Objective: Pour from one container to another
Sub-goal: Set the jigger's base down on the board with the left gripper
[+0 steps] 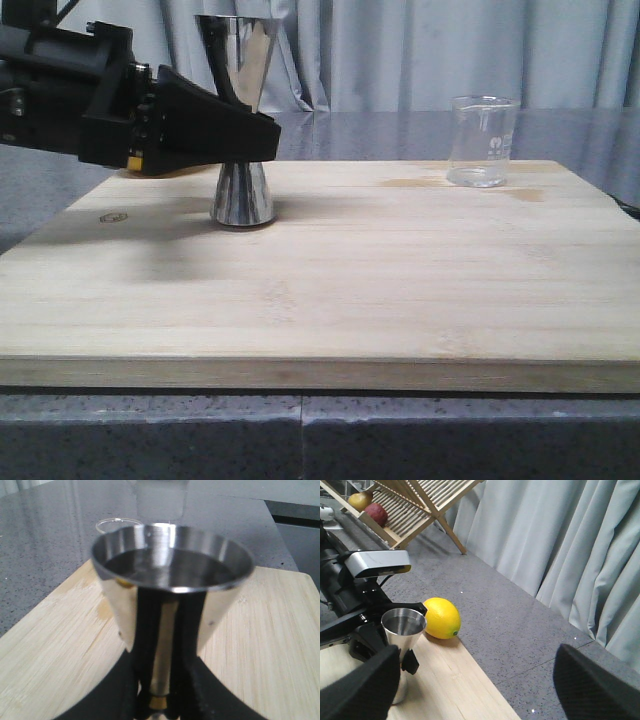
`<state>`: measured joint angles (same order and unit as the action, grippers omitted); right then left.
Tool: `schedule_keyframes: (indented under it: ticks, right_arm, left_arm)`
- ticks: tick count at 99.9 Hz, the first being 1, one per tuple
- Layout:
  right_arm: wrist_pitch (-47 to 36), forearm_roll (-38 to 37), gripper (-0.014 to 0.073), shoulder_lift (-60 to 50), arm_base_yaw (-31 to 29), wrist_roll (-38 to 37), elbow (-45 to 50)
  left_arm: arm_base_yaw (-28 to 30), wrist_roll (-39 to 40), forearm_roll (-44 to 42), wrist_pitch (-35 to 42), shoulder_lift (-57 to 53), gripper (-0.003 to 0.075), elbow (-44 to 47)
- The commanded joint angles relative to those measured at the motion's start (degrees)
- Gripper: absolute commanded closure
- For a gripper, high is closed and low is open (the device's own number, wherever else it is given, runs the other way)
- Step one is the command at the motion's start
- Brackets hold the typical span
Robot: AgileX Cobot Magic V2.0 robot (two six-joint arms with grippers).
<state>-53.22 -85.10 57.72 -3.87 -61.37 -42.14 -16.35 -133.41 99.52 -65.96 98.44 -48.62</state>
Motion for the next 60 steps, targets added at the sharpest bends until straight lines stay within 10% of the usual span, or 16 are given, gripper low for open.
schedule_keyframes:
  ticks: [1,60]
  right_arm:
    - [-0.43,2.79,0.0051,-0.84,-0.41,0.19,-1.27]
    - [-0.43,2.79,0.0051,-0.84,-0.41,0.19,-1.27]
  left_arm:
    - [-0.32,-0.37,3.61,-6.67,-2.13,0.0739,-1.02]
    - [-0.32,-0.84,3.09,-6.67,-2.11,0.0739,-1.02]
